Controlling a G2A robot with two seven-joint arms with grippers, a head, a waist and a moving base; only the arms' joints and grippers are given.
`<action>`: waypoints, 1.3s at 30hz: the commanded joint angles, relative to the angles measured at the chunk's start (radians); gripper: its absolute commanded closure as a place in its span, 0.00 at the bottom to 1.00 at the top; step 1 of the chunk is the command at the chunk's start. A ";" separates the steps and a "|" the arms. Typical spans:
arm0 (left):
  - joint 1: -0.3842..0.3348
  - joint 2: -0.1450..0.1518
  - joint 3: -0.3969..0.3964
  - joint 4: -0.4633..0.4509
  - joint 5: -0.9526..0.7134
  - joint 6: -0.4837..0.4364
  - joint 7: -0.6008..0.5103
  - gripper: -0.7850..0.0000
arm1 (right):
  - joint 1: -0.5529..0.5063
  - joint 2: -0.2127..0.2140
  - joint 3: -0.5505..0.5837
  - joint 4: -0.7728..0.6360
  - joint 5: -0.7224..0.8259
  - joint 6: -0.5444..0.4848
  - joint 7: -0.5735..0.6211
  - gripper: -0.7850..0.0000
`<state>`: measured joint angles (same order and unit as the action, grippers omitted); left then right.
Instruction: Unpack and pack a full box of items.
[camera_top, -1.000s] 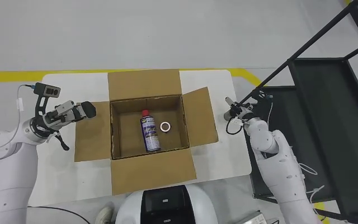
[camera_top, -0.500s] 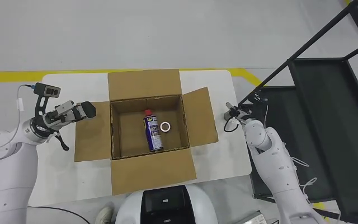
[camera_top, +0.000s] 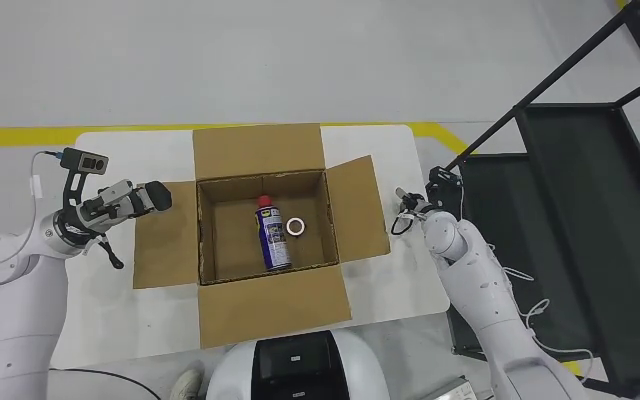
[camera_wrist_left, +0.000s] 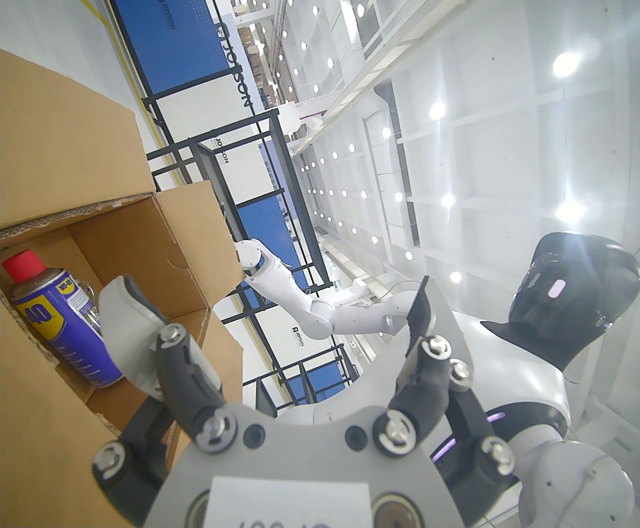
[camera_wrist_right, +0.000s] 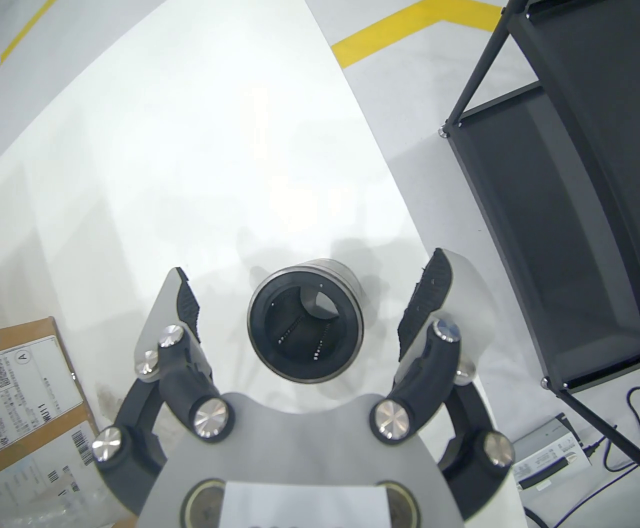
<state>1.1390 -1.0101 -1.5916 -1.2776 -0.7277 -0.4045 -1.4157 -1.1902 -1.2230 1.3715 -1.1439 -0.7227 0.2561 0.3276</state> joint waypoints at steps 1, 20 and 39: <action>0.000 0.000 0.000 0.000 0.000 0.000 0.000 0.00 | 0.000 -0.001 -0.003 0.000 -0.004 0.009 -0.002 0.84; 0.000 0.000 0.000 0.000 0.000 0.000 0.000 0.00 | -0.081 -0.001 0.006 -0.146 -0.059 0.042 0.001 1.00; 0.000 0.000 0.000 0.000 0.000 0.000 0.000 0.00 | -0.419 0.021 0.162 -0.721 -0.068 -0.083 -0.105 1.00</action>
<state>1.1390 -1.0101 -1.5916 -1.2776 -0.7277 -0.4045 -1.4157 -1.5936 -1.2023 1.5295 -1.8443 -0.7869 0.1798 0.2446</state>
